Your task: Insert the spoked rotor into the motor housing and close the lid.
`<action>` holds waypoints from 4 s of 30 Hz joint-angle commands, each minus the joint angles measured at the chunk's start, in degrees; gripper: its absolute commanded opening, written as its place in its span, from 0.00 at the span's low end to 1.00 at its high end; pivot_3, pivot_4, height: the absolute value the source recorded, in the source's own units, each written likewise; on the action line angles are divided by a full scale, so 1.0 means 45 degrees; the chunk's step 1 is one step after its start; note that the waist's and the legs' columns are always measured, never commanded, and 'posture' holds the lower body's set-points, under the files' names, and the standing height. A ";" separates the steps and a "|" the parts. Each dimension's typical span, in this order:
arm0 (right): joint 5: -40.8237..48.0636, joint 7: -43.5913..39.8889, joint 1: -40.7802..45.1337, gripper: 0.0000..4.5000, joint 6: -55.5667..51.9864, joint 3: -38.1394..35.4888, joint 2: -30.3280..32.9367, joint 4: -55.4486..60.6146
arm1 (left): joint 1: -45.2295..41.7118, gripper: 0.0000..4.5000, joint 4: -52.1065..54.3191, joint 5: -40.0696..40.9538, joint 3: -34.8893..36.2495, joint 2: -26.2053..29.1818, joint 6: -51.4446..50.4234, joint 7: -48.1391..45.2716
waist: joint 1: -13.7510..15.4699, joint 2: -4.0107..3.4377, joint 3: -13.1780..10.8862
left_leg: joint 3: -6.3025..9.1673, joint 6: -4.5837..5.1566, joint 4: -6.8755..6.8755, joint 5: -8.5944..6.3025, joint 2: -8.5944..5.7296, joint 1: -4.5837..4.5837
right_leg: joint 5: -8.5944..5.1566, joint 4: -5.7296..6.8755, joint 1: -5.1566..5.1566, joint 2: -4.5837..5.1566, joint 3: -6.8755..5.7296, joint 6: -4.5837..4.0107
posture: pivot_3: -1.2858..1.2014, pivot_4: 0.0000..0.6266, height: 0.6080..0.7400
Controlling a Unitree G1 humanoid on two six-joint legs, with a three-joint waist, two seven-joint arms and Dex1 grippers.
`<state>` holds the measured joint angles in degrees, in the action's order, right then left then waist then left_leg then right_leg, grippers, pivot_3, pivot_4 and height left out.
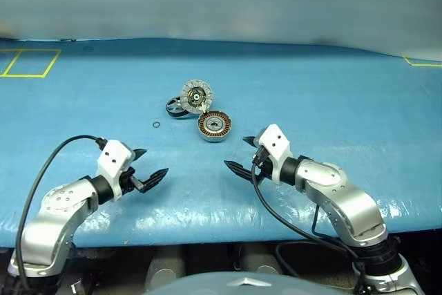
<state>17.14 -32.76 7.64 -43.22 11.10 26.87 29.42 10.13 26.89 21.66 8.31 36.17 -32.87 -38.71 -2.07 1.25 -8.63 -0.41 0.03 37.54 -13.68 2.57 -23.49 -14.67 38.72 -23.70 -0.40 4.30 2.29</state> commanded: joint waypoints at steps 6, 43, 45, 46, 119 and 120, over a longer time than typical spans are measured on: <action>0.0233 -0.0415 0.0138 1.00 -0.0136 0.0210 0.0261 0.0657 | -0.0357 0.99 -0.0433 0.0024 0.0125 -0.0104 0.0654 -0.0023 | -0.0001 0.0000 0.0000 | -0.0001 0.0000 0.0000 0.0000 -0.0001 -0.0001 | 0.0000 0.0000 0.0000 0.0000 -0.0004 -0.0001 | 0.52 0.24 1.00; -0.0875 -0.0831 0.3252 1.00 -0.0967 0.1994 0.0517 -0.0824 | -0.0359 0.99 -0.0472 -0.0099 -0.0274 -0.0278 0.0294 0.0231 | -0.0036 -0.0006 -0.0004 | 0.0001 0.0000 0.0026 0.0000 -0.0004 0.0001 | 0.0007 0.0008 0.0004 -0.0003 -0.0007 0.0000 | 0.52 0.24 1.00; -0.1100 -0.1213 0.4358 1.00 -0.1229 0.2559 0.0583 -0.1417 | -0.0448 0.99 -0.0544 -0.0132 -0.0369 -0.0321 0.0433 0.0212 | -0.0021 -0.0009 -0.0006 | 0.0001 0.0000 0.0038 0.0000 -0.0005 -0.0001 | 0.0014 0.0013 0.0000 -0.0002 -0.0008 -0.0006 | 0.52 0.24 1.00; -0.1306 -0.1358 0.4821 1.00 -0.1251 0.2881 0.0646 -0.1718 | -0.0476 0.99 -0.0568 -0.0142 -0.0413 -0.0344 0.0485 0.0215 | -0.0020 -0.0009 -0.0006 | 0.0001 0.0001 0.0040 0.0000 -0.0005 -0.0002 | 0.0014 0.0013 0.0002 -0.0003 -0.0011 -0.0006 | 0.52 0.24 1.00; -0.2762 0.1316 0.3620 0.45 -0.9387 0.3100 -0.5094 -0.0817 | 0.0833 1.00 -0.0592 -0.1309 -0.1376 -0.1462 0.2930 0.0738 | -0.0053 -0.0005 0.0023 | 0.0041 -0.0012 -0.0031 -0.0002 0.0004 0.0020 | -0.0018 0.0017 0.0005 0.0045 -0.0070 -0.0043 | 0.52 0.24 1.00; -0.2697 0.1474 0.3602 0.45 -0.9464 0.3017 -0.5212 -0.0812 | 0.0806 1.00 -0.0602 -0.1292 -0.1381 -0.1463 0.2921 0.0725 | -0.0058 -0.0005 0.0023 | 0.0043 -0.0012 -0.0031 -0.0002 0.0005 0.0020 | -0.0019 0.0017 0.0005 0.0044 -0.0070 -0.0043 | 0.52 0.24 1.00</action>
<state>2.94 -26.62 25.42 -83.08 24.28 4.11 26.31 14.30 23.82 15.21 1.62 29.66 -19.85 -35.14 -2.33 1.22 -8.53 -0.22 -0.02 37.39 -13.69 2.59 -23.40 -14.76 38.80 -23.68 -0.21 3.98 2.10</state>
